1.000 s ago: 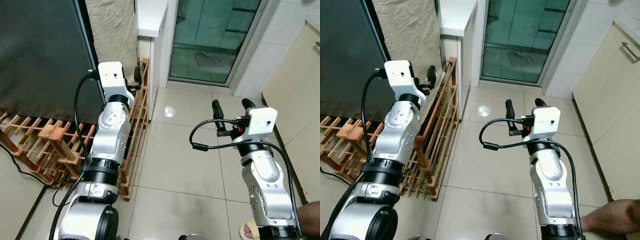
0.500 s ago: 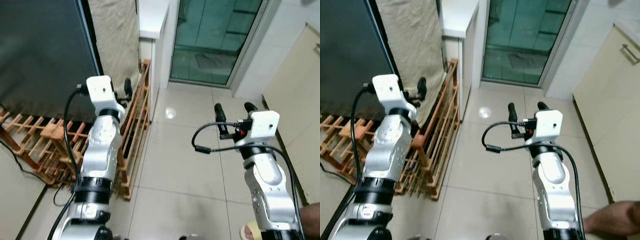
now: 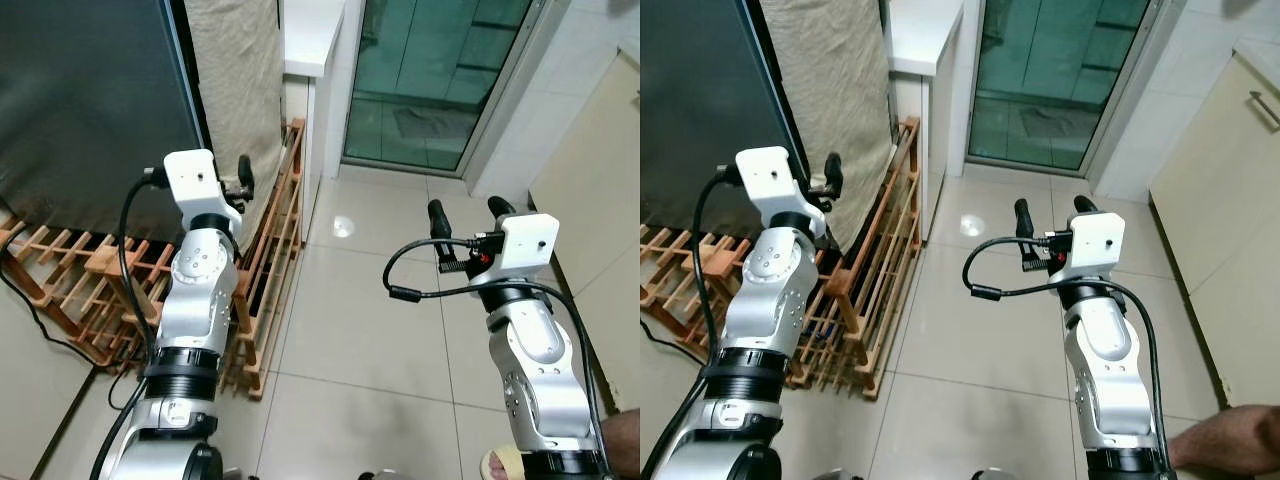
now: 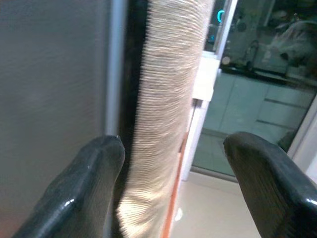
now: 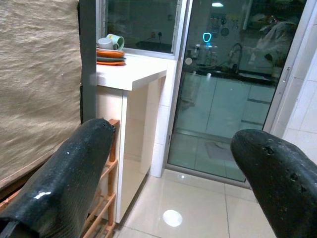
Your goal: Restocking fridge
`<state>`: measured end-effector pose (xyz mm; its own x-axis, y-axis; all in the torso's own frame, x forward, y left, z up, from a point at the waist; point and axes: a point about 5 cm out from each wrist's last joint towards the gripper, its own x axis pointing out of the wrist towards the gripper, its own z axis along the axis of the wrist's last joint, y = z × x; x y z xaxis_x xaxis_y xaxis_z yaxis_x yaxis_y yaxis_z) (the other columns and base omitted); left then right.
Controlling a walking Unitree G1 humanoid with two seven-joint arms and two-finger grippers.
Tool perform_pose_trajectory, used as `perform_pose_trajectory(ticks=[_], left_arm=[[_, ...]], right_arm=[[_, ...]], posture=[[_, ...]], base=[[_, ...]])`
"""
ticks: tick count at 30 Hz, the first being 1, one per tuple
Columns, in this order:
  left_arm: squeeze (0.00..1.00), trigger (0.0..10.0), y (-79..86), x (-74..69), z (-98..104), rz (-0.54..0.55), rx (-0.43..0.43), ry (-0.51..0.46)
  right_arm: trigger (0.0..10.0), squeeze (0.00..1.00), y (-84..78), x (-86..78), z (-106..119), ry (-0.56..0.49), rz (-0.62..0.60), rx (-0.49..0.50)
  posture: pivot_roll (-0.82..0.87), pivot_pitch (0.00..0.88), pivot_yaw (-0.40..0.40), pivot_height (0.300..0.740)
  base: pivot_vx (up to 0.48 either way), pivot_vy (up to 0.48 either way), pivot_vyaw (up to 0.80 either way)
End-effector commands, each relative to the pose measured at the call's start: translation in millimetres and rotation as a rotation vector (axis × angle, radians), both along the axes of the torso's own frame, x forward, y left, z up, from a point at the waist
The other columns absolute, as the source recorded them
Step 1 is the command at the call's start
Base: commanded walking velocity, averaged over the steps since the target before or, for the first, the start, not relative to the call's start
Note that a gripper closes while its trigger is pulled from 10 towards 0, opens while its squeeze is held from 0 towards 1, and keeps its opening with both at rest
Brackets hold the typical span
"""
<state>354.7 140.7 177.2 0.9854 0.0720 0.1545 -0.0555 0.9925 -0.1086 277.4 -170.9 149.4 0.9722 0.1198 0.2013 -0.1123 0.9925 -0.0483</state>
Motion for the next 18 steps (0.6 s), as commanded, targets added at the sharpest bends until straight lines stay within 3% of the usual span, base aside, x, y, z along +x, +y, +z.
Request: perform_pose_trajectory(ticks=[1, 9, 18], left_arm=[[0.00, 10.0, -8.3, 4.5, 2.8, -0.015, 0.004, -0.005], [0.00, 10.0, -15.9, 16.5, 6.9, -0.019, 0.005, -0.004], [0.00, 10.0, -13.7, 19.1, 8.8, -0.016, 0.005, -0.018]], right_arm=[[10.0, 0.00, -1.3, 0.2, 1.5, -0.006, -0.002, -0.011], [10.0, 0.00, -2.5, -0.9, 1.1, -0.005, -0.011, -0.012], [10.0, 0.00, -2.8, -2.2, 0.6, -0.003, -0.016, -0.012]], posture=[[-0.12, 0.000, -0.040, 0.740], [-0.14, 0.000, -0.033, 0.740], [-0.14, 0.000, -0.028, 0.740]], base=[[0.000, 0.000, 0.00], [0.000, 0.000, 0.00], [0.000, 0.000, 0.00]])
